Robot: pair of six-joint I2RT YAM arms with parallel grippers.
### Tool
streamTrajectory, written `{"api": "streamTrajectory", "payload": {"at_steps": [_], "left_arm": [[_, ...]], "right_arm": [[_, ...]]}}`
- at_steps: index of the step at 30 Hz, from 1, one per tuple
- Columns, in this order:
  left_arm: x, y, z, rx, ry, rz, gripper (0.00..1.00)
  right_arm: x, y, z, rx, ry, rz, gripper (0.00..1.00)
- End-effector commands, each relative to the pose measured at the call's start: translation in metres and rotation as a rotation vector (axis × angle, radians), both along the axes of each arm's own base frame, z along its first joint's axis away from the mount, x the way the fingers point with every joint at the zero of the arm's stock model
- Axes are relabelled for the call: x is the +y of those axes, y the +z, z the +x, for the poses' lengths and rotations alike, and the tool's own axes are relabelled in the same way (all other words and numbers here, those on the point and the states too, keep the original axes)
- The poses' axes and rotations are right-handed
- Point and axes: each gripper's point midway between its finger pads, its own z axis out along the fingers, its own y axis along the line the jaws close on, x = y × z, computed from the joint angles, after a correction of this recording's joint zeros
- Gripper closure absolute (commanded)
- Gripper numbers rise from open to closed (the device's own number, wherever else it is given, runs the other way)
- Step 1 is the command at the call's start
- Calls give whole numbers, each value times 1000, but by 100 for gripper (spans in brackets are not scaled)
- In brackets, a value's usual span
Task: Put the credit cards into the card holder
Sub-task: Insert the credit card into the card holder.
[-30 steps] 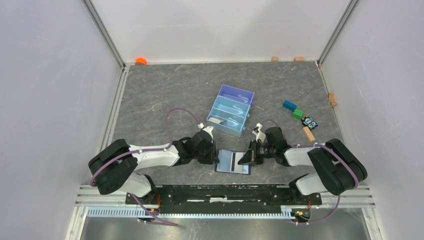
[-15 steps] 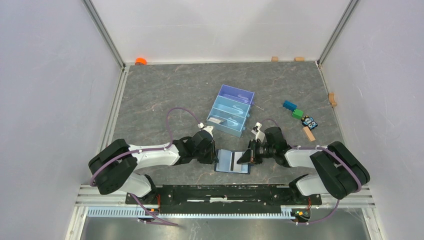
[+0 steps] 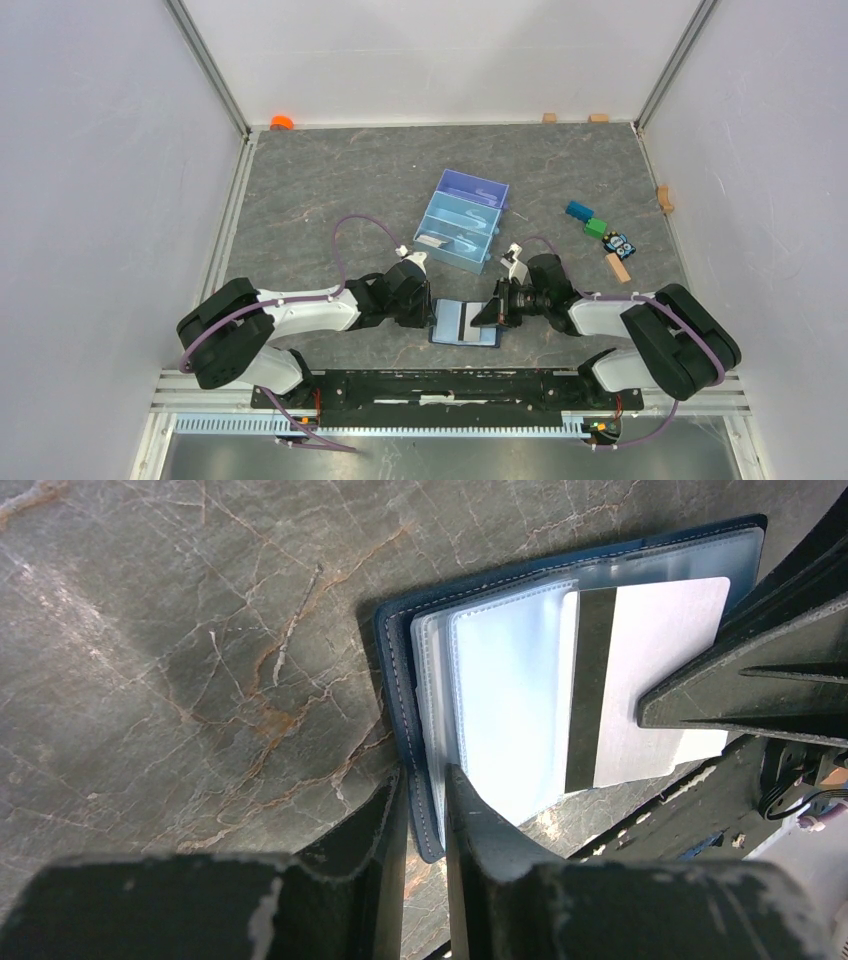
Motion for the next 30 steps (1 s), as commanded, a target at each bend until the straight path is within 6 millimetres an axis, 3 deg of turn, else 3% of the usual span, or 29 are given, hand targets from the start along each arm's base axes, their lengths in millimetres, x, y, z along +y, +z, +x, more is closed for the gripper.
{"api": "streamTrajectory", "payload": {"at_steps": [1,18,22,30], "left_arm": [[13,-16,-8,5,-26,75,75],[8,-13,-10,6,-42,47,75],[5,-11,-10,6,-50,29,76],[-1,-8,-12,11,-62,-7,76]], "right_arm": [[3,0,6,-42,-11,7,100],[-4,-25,3,12,-20,-68,100],[-4,-30,2,25,-20,-88,91],[9,-25,15,-16,-20,-111,85]]}}
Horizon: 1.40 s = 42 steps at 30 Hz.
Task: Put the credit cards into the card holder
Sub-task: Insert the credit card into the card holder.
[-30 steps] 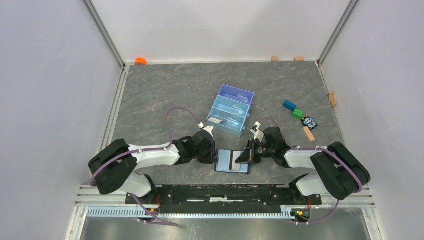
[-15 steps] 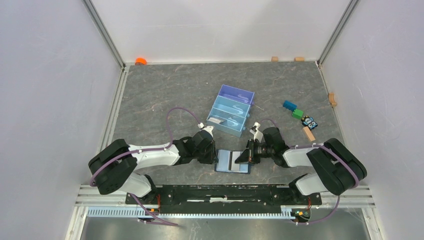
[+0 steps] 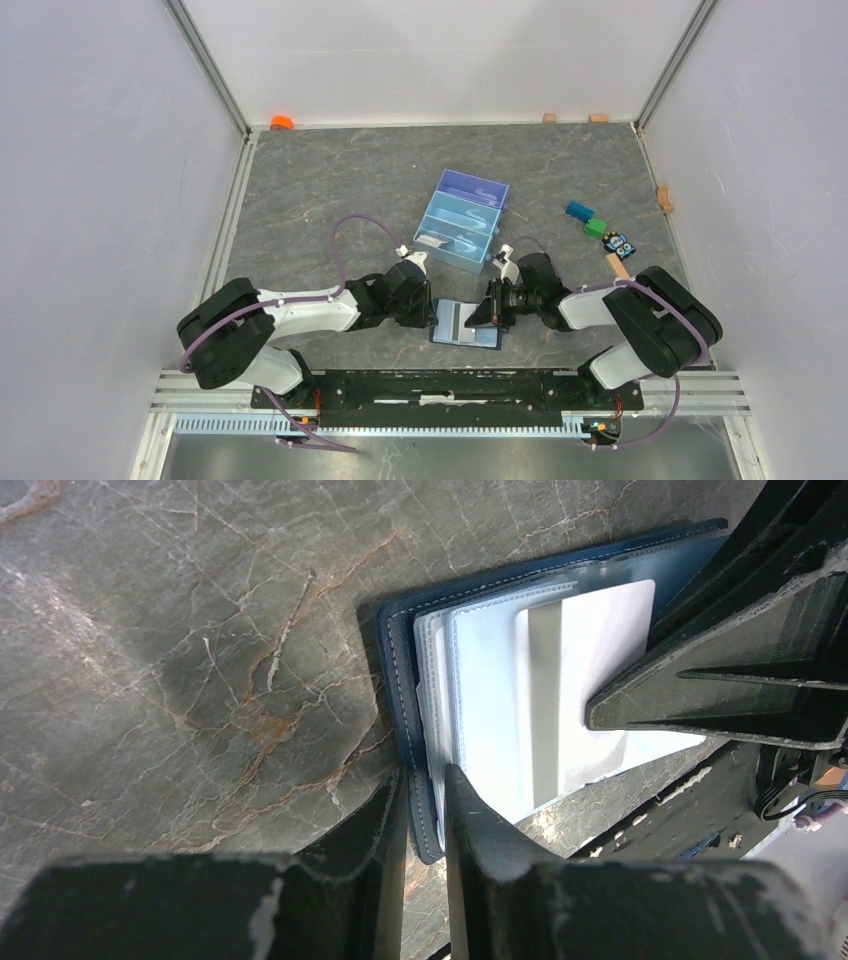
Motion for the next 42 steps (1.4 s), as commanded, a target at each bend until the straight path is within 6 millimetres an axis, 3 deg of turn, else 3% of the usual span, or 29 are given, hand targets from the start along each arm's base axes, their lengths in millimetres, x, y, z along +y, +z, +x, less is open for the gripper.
{"api": "streamTrajectory", "payload": {"at_steps": [1,10,18,23,31,42], "left_arm": [[1,-9,-12,17,-55,3,77],[5,-13,-13,26,-30,14,94],[2,-10,-13,23,-33,-8,95],[-4,-6,-12,19,-39,-42,95],[-7,-7,-12,24,-44,-47,95],[-16,-1,-6,10,-53,-66,95]], "right_arm": [[0,-12,15,-40,-43,-99,84],[-15,-2,29,-140,-65,-229,61],[-32,21,36,-240,-79,-340,45],[-28,24,28,-248,-51,-340,45],[-4,25,20,-259,14,-325,48],[34,48,21,-333,95,-293,53]]}}
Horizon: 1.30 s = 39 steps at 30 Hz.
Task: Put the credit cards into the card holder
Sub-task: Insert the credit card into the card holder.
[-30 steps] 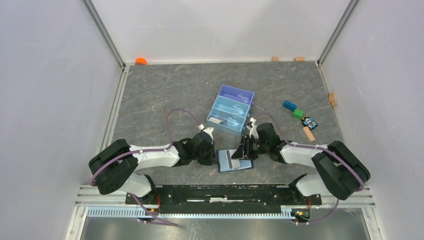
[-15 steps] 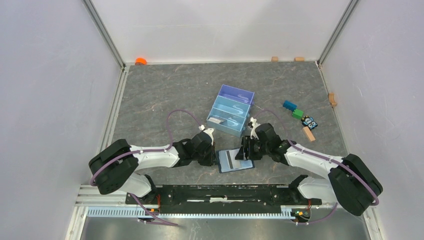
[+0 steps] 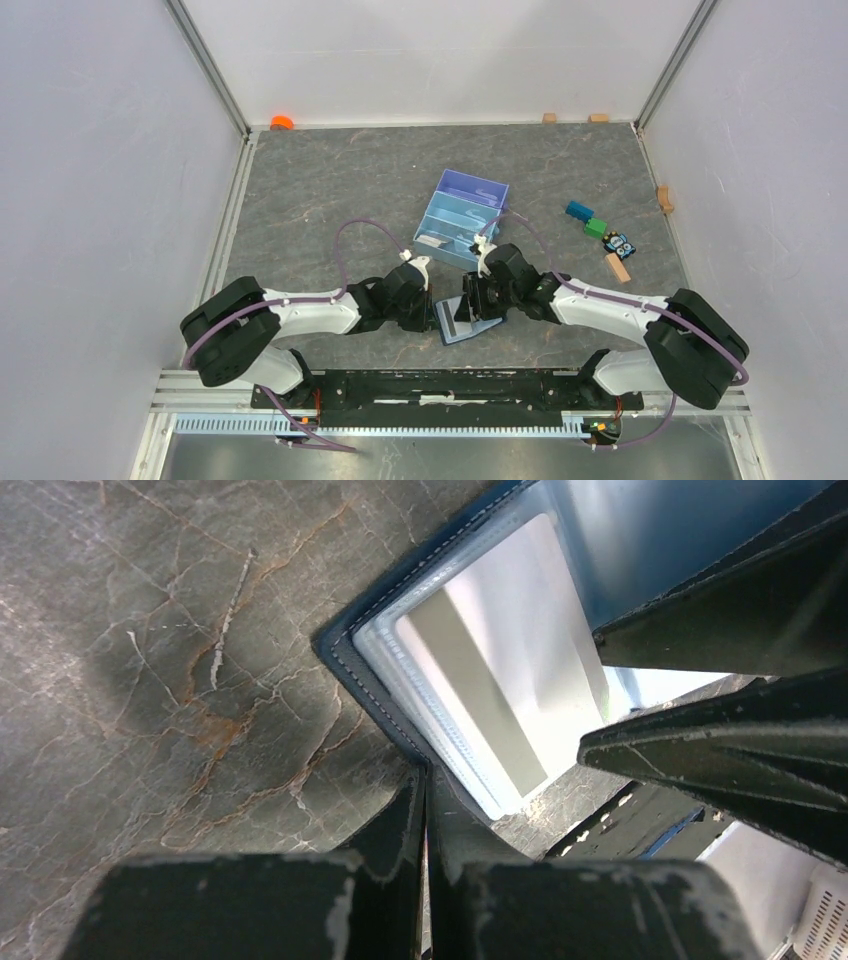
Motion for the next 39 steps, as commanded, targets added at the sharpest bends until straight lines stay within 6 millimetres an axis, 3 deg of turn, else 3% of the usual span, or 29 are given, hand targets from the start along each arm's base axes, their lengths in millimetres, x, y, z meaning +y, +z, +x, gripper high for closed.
{"api": "streamTrajectory", "payload": {"at_steps": [1,5,10,19,28,39], "left_arm": [[-9,6,4,-15,-11,-14,95],[-7,7,7,-26,-4,2,94],[-3,13,6,-35,11,-3,82],[-6,32,9,-48,29,-37,59],[-14,32,13,-38,38,-52,55],[-21,22,15,-22,30,-53,57]], "right_arm": [[22,26,13,-76,30,44,53],[9,33,21,-138,29,-33,49],[-21,46,32,-209,3,-158,38],[-59,29,32,-166,-26,-145,39],[-73,11,30,-128,-21,-152,41],[-62,9,22,-95,20,-80,44]]}}
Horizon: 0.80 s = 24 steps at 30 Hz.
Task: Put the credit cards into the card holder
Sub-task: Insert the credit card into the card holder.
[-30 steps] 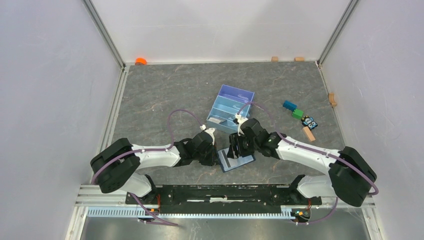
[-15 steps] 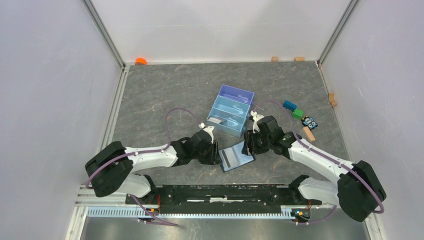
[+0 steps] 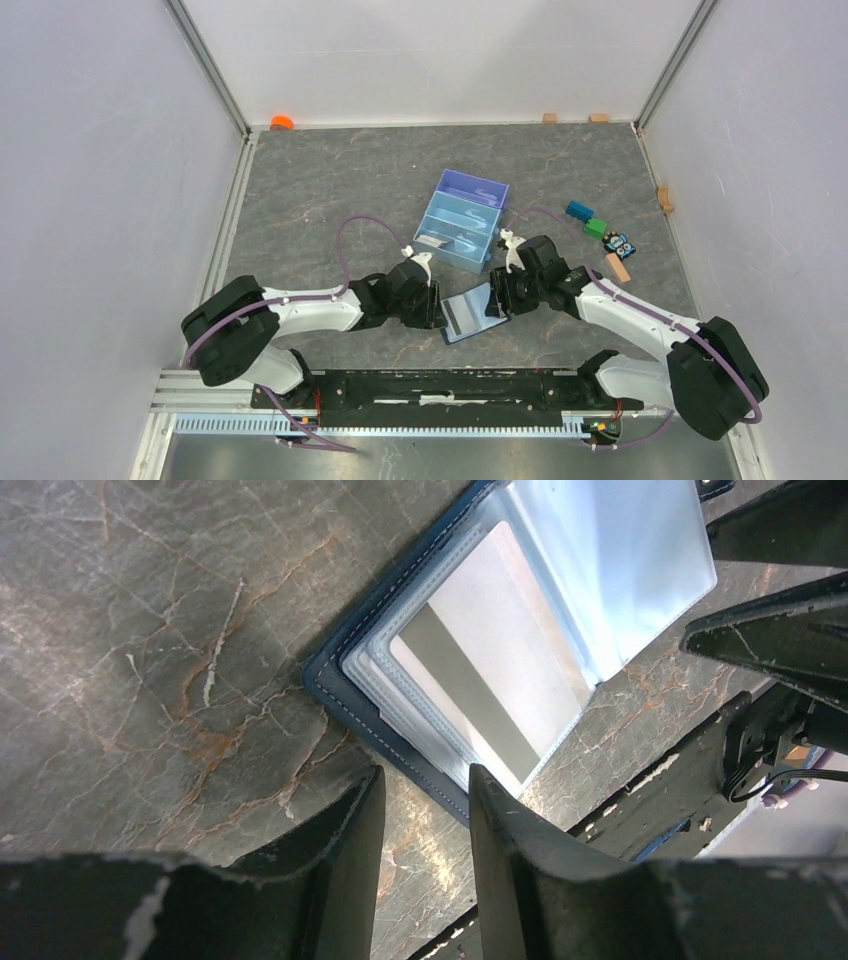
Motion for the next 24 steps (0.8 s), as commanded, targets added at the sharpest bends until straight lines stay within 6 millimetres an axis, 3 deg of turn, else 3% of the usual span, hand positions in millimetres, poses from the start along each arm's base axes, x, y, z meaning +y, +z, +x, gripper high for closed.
{"api": "streamTrajectory", "payload": {"at_steps": [1,6,13,19,24], "left_arm": [[-18,13,10,-15,17,-58,57],[-20,10,12,-16,14,-58,65],[-19,9,15,-26,14,-53,65],[-16,15,19,-46,24,-55,65],[-7,19,23,-68,42,-39,61]], "right_arm": [[13,9,3,-26,40,72,45],[24,26,3,-46,63,143,46],[37,48,2,-93,114,234,49],[49,46,-6,-76,165,267,49],[70,52,-14,-86,235,296,46]]}}
